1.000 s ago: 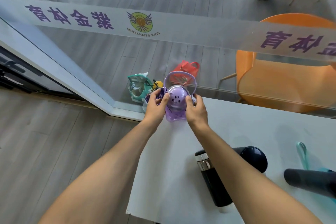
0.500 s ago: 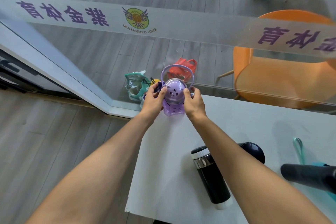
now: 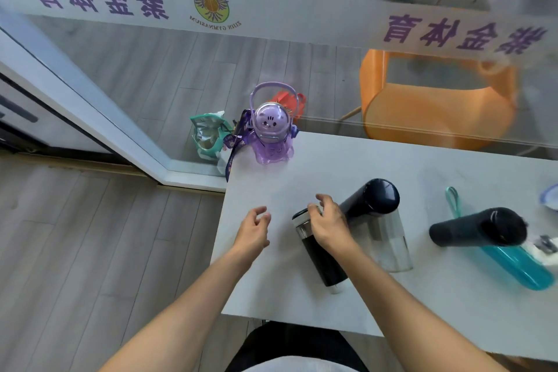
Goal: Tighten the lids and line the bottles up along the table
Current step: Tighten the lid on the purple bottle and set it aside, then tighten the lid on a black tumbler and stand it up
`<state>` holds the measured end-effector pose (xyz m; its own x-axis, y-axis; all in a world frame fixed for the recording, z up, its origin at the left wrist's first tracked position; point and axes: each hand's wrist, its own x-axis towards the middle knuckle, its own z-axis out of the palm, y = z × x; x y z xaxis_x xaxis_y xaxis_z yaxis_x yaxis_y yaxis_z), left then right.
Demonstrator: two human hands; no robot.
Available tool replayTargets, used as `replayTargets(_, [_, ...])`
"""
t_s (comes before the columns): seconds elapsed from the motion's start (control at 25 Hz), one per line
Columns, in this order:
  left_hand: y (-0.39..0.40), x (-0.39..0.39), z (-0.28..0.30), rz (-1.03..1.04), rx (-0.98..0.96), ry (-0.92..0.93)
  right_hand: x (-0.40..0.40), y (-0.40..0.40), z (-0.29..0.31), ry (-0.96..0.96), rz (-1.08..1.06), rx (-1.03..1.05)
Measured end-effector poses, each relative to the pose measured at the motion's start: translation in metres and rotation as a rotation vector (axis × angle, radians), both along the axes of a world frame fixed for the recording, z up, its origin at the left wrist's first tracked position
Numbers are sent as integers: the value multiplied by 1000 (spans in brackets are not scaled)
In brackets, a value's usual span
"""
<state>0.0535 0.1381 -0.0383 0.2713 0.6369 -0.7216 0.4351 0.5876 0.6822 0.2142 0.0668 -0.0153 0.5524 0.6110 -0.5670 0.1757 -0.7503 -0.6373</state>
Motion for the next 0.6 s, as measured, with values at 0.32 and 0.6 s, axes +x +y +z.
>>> replayTargets(0.32, [-68, 10, 0, 15, -277, -111, -9, -75, -27, -64, 141, -180])
replayTargets(0.6, [-72, 20, 7, 147, -329, -208, -6, -68, -25, 17, 177, -93])
